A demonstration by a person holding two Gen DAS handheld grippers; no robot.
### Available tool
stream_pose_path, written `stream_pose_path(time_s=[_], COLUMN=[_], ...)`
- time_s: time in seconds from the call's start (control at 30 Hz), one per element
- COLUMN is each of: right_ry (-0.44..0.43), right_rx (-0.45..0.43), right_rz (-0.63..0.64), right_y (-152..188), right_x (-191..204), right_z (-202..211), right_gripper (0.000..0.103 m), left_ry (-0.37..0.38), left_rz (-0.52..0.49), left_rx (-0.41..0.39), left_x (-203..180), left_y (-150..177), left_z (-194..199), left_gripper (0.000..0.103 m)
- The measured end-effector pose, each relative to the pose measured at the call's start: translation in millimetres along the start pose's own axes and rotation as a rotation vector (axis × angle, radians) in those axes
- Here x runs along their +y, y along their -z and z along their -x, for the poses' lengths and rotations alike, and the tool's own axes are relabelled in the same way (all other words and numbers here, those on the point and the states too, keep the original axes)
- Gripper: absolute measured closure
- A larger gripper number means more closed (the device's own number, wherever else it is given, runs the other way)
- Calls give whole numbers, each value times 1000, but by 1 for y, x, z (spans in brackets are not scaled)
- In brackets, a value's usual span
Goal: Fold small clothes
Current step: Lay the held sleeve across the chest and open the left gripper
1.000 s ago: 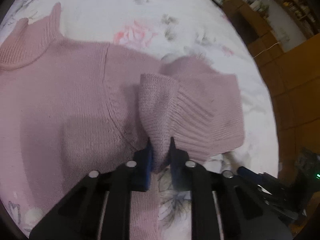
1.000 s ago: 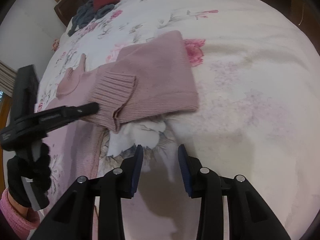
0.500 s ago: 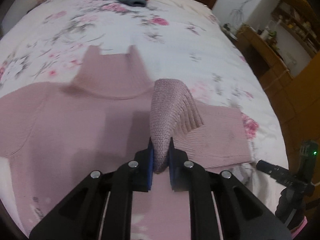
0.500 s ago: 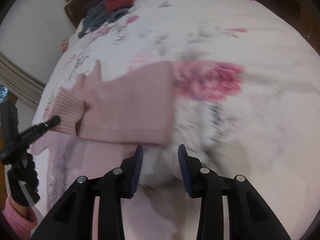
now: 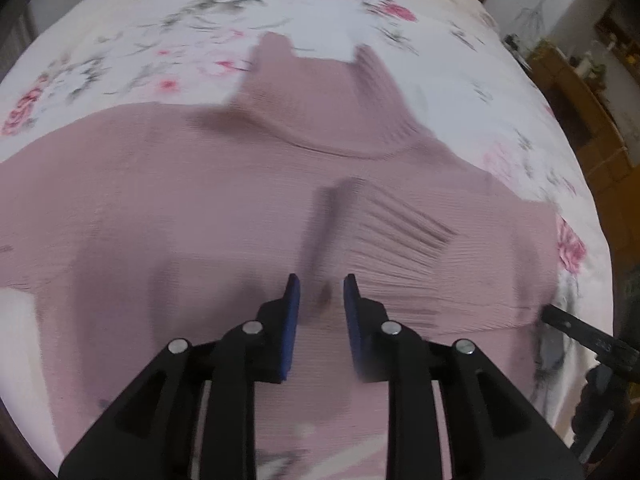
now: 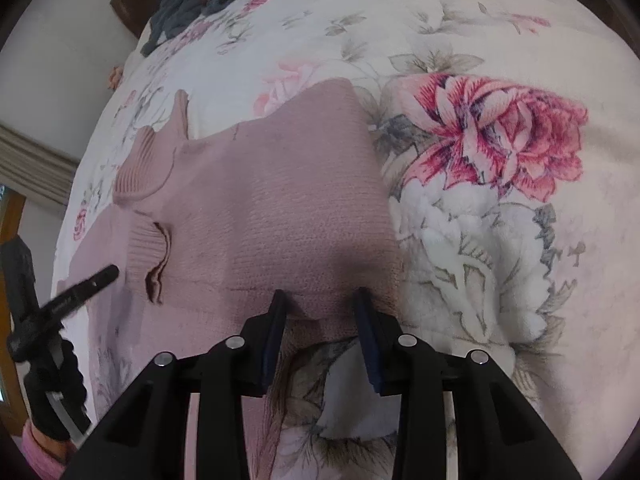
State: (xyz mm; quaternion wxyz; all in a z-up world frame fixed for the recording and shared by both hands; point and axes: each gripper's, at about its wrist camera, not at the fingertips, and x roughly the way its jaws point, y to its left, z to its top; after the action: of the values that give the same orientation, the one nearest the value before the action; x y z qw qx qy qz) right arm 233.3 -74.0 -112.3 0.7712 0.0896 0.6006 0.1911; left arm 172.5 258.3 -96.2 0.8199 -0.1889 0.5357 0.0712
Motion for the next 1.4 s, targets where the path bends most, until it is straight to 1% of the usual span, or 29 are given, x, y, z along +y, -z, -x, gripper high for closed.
stream_pose_path(time_s=[0.03, 0.07, 0.1, 0.13, 0.17, 0.2, 0.23, 0.27, 0.3, 0.33, 0.37, 0.4, 0.43, 0.5, 0.57, 0.63, 0.67, 0.7, 0.73, 0.83, 0.9, 0.97, 1.03, 1.13, 1.17, 1.2, 1.27, 1.33, 1.4], right_ry=[4, 9, 10, 9, 8, 7, 3, -7, -18, -19, -14, -10, -14, -24, -29, -33, -43, -58, -66, -59, -43, -32, -23, -6, 1, 8, 2, -30, -40], right_rx=[-4, -17, -49, -81, -106, -125, -131, -130, -123, -115, -110, -103, -94, -61, -38, -10, -10, -14, -17, -16, -15, -12, -11, -8, -11, -23, -46, -60, -55], right_rz=[1, 1, 5, 14, 21, 25, 23, 24, 30, 40, 48, 54, 54, 35, 18, -6, -12, -19, -20, -7, 11, 19, 22, 31, 38, 48, 59, 61, 75], right_y=[1, 2, 3, 5, 5, 4, 4, 3, 2, 0, 0, -1, -1, -1, 1, 4, 5, 7, 8, 9, 10, 10, 11, 10, 10, 9, 7, 3, 0], right_x=[1, 2, 5, 8, 11, 15, 17, 19, 23, 26, 28, 30, 30, 25, 19, 9, 6, 3, 2, 3, 5, 7, 8, 14, 17, 21, 28, 38, 48], right_z=[5, 11, 22, 32, 38, 43, 45, 45, 43, 40, 37, 32, 28, 15, 6, -6, -7, -8, -7, -4, -2, -2, -1, 0, 1, 5, 11, 14, 12], right_gripper=[67, 67, 65, 59, 56, 53, 53, 53, 53, 53, 53, 53, 53, 53, 53, 55, 55, 55, 55, 55, 55, 55, 55, 55, 55, 54, 53, 52, 51], left_ry=[-17, -22, -21, -27, -35, -37, -31, -23, -18, -21, -23, -27, -51, -79, -92, -96, -90, -65, -24, 14, 20, 17, -18, -125, -141, -150, -165, -151, -124], left_rz=[18, 27, 24, 8, -21, -56, -109, -149, -191, -242, -271, -291, -295, -271, -228, -203, -193, -176, -149, -86, -55, -38, -23, -6, 8, 26, 53, 41, 19], left_rx=[-12, -28, -46, -66, -86, -99, -103, -100, -90, -66, -41, -15, 11, 53, 94, 90, 84, 79, 75, 32, -14, -40, -61, -76, -75, -72, -76, -81, -80], left_x=[8, 12, 12, 8, 0, -11, -28, -42, -57, -75, -86, -93, -99, -99, -91, -82, -79, -74, -66, -44, -24, -9, 13, 46, 55, 64, 74, 71, 61], left_y=[-2, -3, -3, -4, -3, -2, -1, 2, 5, 8, 10, 15, 16, 18, 19, 18, 17, 16, 14, 10, 6, 6, 5, 5, 4, 2, 2, 1, -3], left_z=[7, 14, 22, 28, 34, 37, 38, 36, 33, 25, 16, 8, -5, -22, -38, -41, -40, -36, -31, -9, 12, 26, 38, 49, 49, 50, 53, 53, 45], left_gripper=[71, 70, 70, 68, 66, 60, 52, 49, 43, 40, 40, 40, 40, 41, 47, 66, 69, 82, 88, 90, 90, 90, 87, 88, 88, 86, 78, 66, 62])
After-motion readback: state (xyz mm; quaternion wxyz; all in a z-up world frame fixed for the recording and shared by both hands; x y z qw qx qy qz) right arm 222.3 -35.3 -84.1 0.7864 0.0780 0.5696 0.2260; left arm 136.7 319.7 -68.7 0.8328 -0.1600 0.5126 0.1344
